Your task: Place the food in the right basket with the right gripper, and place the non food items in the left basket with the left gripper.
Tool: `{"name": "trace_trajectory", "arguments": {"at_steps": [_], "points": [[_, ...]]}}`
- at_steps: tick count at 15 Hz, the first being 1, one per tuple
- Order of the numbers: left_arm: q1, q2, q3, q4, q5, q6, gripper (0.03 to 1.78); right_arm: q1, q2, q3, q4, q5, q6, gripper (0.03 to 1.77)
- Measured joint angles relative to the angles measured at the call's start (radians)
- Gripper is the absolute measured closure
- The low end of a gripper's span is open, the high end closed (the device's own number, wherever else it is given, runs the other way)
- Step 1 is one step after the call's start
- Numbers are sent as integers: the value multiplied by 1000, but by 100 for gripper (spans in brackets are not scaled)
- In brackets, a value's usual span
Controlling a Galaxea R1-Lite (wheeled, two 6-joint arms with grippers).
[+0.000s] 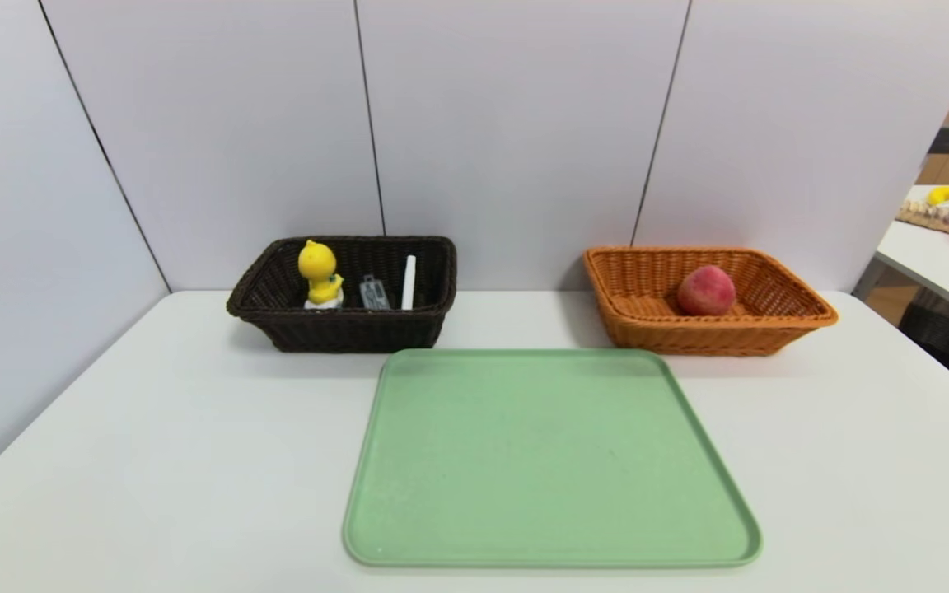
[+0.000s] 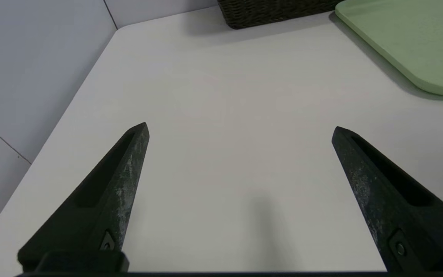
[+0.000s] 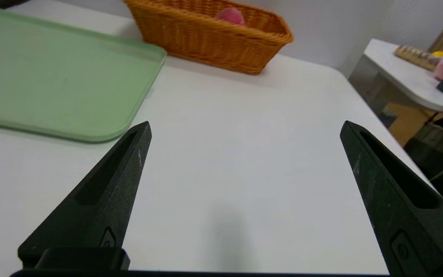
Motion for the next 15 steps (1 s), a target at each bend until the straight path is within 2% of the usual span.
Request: {"name": "trace_trajectory", "arguments": {"at_steps": [1, 3, 7, 15], "points": [[0, 0, 0, 1, 0, -6, 12, 0, 0, 0, 17, 20, 17, 11], [0, 0, 0, 0, 2, -61, 12, 0, 0, 0, 47, 23, 69, 11], [0, 0, 0, -2, 17, -129, 12, 0, 0, 0, 46, -27, 219, 11], [0, 0, 0, -1, 18, -130, 12, 0, 0, 0, 45, -29, 226, 11]]}}
